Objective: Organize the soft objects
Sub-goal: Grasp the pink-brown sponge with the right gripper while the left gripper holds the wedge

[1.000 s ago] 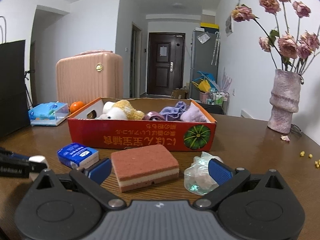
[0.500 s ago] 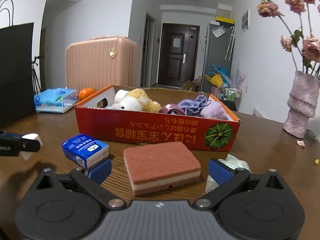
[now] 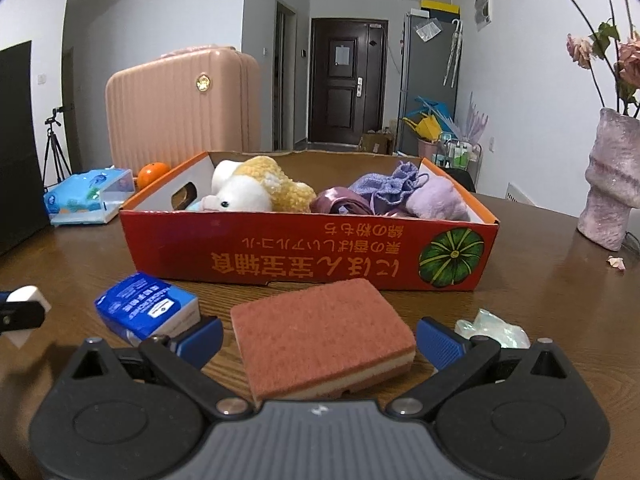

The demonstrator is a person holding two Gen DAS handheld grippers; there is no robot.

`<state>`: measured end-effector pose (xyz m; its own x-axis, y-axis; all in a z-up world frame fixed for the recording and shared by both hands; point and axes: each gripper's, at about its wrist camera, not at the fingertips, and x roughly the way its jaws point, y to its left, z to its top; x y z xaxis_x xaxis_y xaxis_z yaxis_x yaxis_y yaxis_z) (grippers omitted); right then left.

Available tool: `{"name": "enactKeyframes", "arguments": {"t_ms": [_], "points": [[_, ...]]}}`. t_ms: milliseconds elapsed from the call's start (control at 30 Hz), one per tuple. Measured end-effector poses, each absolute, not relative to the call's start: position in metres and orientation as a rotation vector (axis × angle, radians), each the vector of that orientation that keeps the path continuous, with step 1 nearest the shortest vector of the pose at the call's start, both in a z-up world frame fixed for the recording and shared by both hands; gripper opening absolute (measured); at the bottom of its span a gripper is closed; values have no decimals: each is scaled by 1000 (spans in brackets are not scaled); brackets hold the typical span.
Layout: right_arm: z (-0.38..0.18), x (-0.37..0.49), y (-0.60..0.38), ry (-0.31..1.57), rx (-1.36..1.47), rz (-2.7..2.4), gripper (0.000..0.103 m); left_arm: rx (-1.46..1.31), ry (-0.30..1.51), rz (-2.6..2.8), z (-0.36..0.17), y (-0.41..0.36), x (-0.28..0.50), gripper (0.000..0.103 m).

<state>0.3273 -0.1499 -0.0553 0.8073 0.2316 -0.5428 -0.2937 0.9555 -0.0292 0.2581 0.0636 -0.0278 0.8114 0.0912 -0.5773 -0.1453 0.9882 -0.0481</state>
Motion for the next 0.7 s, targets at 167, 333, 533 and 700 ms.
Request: {"name": "enactKeyframes", "arguments": {"t_ms": [167,333,533,700], "points": [[-59,344,-147,604,-143,299,103,-89,609,120,-28,62,257,34],[-61,355,-146,610,-148,303,103,-91,610,116,-28,62,258,34],[-64,351,-143,600,-191,294,103,-91,611,115,-28,62,257,34],[-64,348,-144,599,-186,280,103,-93,609,114,-28,62,257,34]]}}
